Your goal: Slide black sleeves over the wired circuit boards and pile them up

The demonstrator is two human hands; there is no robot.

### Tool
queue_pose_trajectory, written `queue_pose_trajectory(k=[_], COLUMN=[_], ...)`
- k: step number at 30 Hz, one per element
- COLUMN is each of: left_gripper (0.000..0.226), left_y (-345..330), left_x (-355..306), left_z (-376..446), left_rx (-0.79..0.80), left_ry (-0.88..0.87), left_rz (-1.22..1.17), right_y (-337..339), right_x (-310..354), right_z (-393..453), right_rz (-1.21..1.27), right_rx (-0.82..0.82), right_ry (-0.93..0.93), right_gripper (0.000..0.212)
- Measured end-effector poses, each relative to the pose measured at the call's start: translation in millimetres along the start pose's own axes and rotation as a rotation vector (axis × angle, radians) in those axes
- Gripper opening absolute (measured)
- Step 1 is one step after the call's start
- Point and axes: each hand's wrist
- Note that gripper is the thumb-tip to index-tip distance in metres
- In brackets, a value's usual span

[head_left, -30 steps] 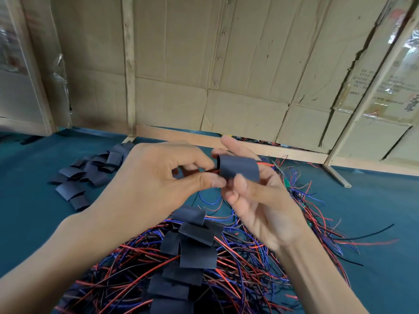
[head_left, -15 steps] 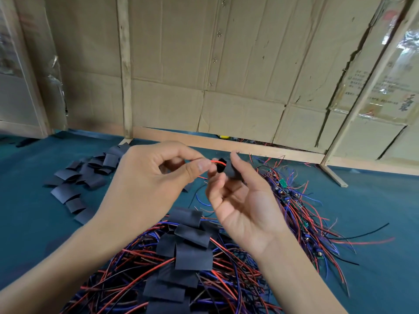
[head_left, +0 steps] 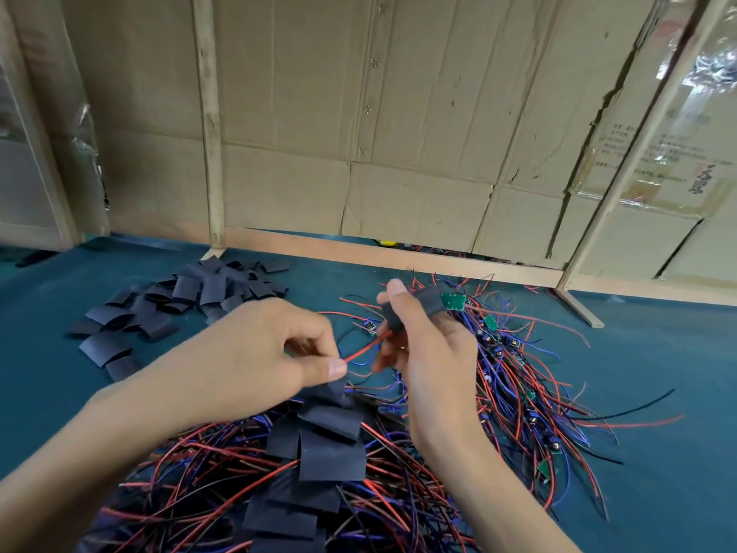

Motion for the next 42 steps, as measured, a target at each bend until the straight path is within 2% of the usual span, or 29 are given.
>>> queue_pose_trajectory(k=[3, 4, 6, 9, 12, 14, 17, 19, 21, 24, 27, 30, 39, 42], left_gripper=[0.01, 0.009, 0.023, 0.028, 0.033, 0.037, 0.027, 0.02, 0.017, 0.015, 0.016, 0.016, 0.017, 0.021], left_y=[0.6, 2.6, 8.8, 18.3, 20.9, 19.6, 18.6, 19.0, 19.8, 22.6, 23.9, 26.2, 17.9, 11.8], left_x=[3.1, 4.6, 5.9, -4.3, -17.4, -21.8, -26.4, -30.0, -32.3, -30.7, -26.6, -23.4, -15.9, -19.2], left_z=[-1.4, -1.5, -1.3, 0.1, -5.2, -8.7, -11.6, -13.1, -14.5, -16.3, -14.4, -13.4, -9.7, -8.8], left_rx=[0.099, 0.07, -0.061, -0.291, -0.336, -0.355, -0.456, -0.533, -0.57, -0.569, -0.518, -0.469, -0.361, -0.37], left_ry=[-0.006, -0.005, -0.016, -0.129, -0.242, -0.301, -0.411, -0.492, -0.513, -0.464, -0.412, -0.399, -0.388, -0.386], left_rz=[0.116, 0.159, 0.146, -0.203, -0.403, -0.34, -0.113, 0.037, 0.058, -0.109, -0.359, -0.437, -0.398, -0.441], right_y=[-2.0, -2.1, -0.4, 4.9, 5.8, 5.8, 4.9, 3.9, 5.0, 6.0, 6.6, 6.8, 14.2, 16.5], right_x=[-3.5, -2.6, 2.2, 15.1, 27.9, 31.4, 33.6, 35.0, 34.9, 35.6, 41.1, 46.3, 58.4, 62.4], right_z=[-5.4, -6.7, -8.4, -11.7, -17.4, -20.2, -23.7, -25.7, -26.7, -27.7, -27.6, -28.7, -28.3, -28.2], right_rz=[-0.248, -0.33, -0.524, -0.777, -0.891, -0.929, -0.984, -0.955, -0.923, -0.955, -1.005, -1.06, -1.062, -1.046], right_rx=[0.04, 0.066, 0.1, 0.188, 0.335, 0.389, 0.417, 0.43, 0.413, 0.329, 0.243, 0.238, 0.37, 0.44], right_ry=[0.163, 0.214, 0.336, 0.539, 0.675, 0.733, 0.805, 0.815, 0.802, 0.788, 0.855, 0.82, 0.741, 0.659], right_gripper=[0.041, 0.046, 0.053, 0.044, 0.038, 0.039, 0.039, 0.04, 0.041, 0.042, 0.044, 0.043, 0.043, 0.043])
Point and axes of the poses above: each hand's wrist, its own z-axis towards the middle knuckle, its own y-axis out of the back of the hand, x = y × z, and after that the axes turned 4 degrees about -y, right-handed
